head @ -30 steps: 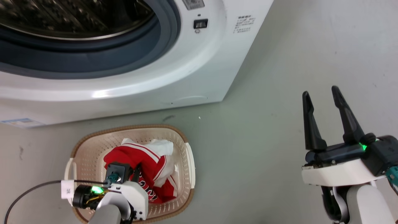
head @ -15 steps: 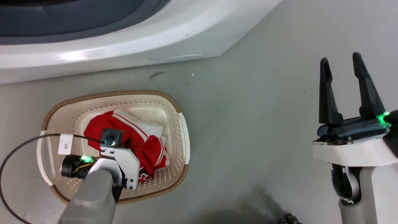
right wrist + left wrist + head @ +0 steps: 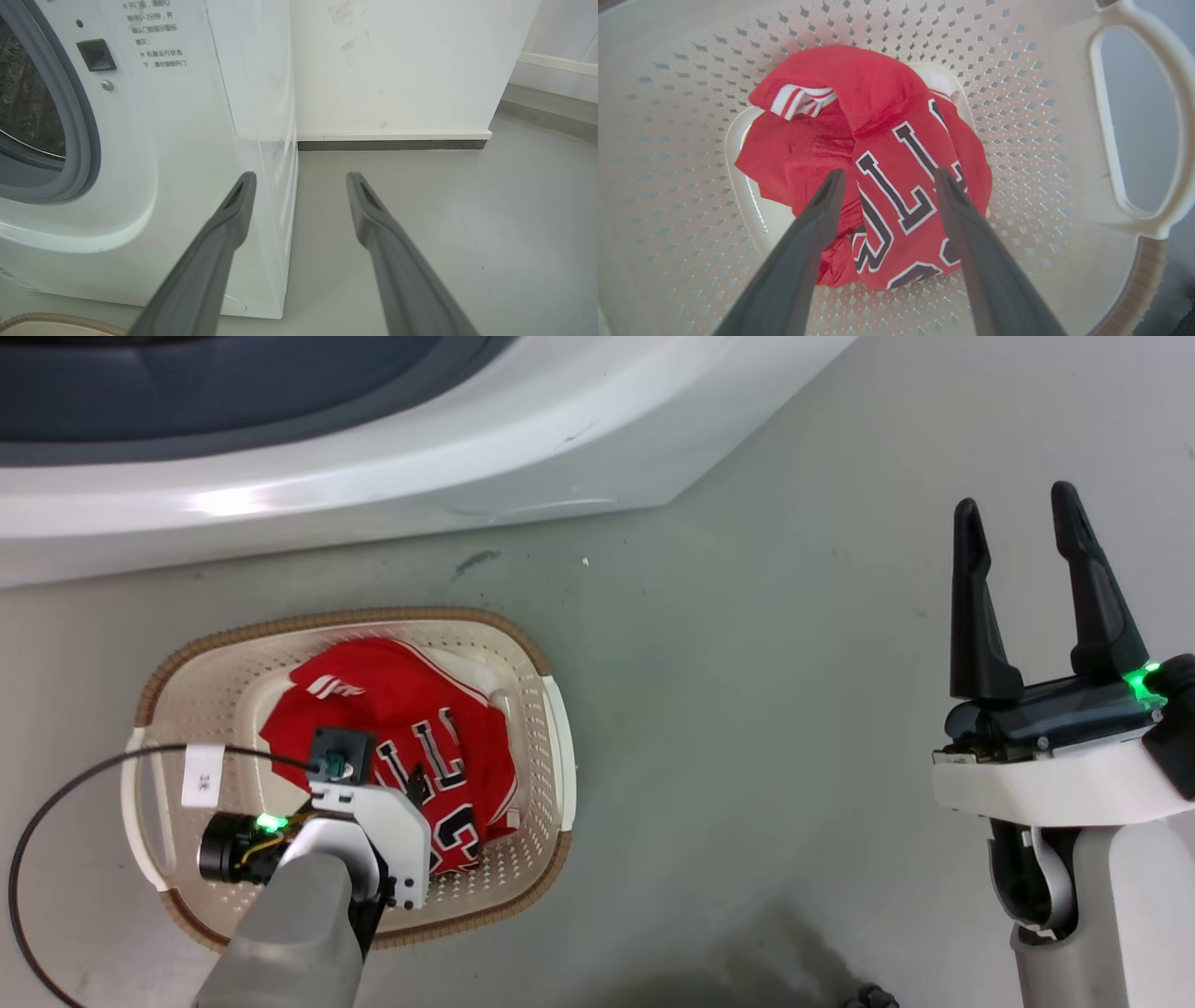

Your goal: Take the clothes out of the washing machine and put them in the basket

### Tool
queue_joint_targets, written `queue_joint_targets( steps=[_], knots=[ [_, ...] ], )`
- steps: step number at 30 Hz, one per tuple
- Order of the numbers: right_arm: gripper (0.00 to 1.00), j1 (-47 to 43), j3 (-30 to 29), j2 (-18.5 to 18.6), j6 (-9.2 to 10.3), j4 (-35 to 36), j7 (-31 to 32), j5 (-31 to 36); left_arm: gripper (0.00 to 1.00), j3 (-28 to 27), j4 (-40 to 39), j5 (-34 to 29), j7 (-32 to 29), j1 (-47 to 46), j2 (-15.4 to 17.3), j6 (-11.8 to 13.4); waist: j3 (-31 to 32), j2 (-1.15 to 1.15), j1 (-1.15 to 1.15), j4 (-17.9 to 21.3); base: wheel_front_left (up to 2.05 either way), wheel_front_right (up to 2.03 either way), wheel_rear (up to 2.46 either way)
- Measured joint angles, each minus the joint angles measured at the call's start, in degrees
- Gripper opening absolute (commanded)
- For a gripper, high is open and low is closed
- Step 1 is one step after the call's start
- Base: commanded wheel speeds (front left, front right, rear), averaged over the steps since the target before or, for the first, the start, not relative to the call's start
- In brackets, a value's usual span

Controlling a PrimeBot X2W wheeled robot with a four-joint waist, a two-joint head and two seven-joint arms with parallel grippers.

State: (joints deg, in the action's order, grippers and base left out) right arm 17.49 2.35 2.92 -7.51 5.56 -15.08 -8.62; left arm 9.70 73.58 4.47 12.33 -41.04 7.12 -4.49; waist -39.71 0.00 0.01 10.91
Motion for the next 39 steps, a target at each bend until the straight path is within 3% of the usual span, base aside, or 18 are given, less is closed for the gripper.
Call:
queue_joint_targets(
  steps=[8,26,39],
  knots=[
    [1.00,-3.6,0.9,0.0,0.00,-1.6,0.0,0.5,1.00,-1.2,-2.9,2.5,2.6,6.1,-1.1,-0.5,7.5,0.00,0.00,-1.0,0.00,0.00,0.00],
    [1.00,-13.3,0.3,0.0,0.00,-4.4,0.0,2.6,1.00,-7.3,-38.6,3.2,2.7,28.3,-3.3,2.5,25.9,0.00,-0.01,-5.5,0.00,0.00,0.00],
    [1.00,-18.1,0.0,0.0,0.00,-5.0,0.0,3.1,1.00,-8.5,-58.2,1.3,2.7,39.4,-4.2,4.6,35.4,0.00,-0.02,-7.0,0.00,0.00,0.00]
  ],
)
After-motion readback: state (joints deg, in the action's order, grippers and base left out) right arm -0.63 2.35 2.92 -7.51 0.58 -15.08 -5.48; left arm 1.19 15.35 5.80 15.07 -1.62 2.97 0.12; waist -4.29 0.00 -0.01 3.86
